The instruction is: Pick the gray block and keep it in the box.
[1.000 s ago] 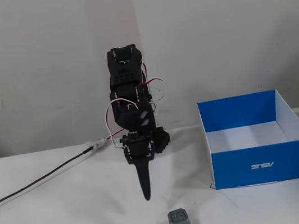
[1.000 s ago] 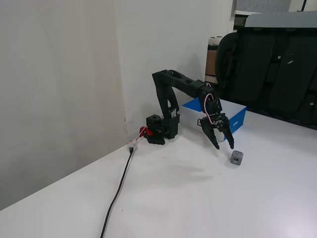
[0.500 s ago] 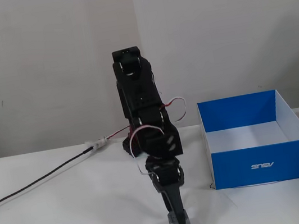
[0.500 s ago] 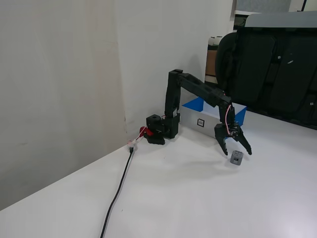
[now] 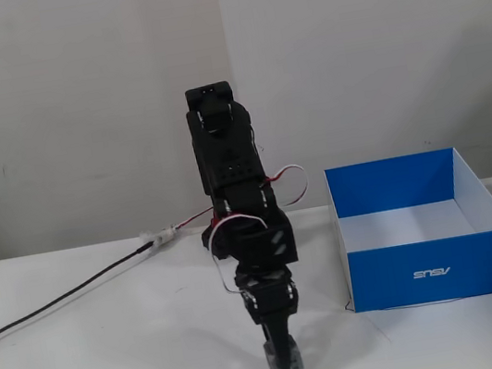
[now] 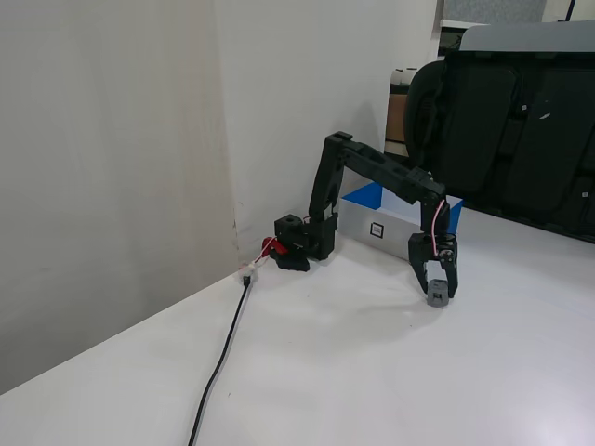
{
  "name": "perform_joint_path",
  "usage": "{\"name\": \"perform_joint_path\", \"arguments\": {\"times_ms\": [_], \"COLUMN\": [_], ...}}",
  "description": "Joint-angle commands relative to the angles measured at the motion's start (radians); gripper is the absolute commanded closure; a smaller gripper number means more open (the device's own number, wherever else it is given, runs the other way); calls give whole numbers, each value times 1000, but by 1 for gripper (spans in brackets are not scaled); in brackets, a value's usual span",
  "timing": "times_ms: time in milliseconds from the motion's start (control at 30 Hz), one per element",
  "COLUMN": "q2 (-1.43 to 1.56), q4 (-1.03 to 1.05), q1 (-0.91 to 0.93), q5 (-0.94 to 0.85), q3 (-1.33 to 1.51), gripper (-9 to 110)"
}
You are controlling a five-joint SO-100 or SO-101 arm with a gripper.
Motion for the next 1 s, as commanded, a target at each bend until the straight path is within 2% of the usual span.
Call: {"name": "perform_joint_path", "arguments": {"times_ms": [0,267,567,800,833,900,967], "q2": [221,603,1040,1144,1147,1195,1264], "q4": [57,143,54,-32,-38,-94,-133], "q1": [12,-40,-449,-782,-805,-818,-825], "q5": [14,17,54,143,155,161,163], "q3": [-109,-61,244,416,430,492,551], "gripper": [101,101,101,101,95,73,67]}}
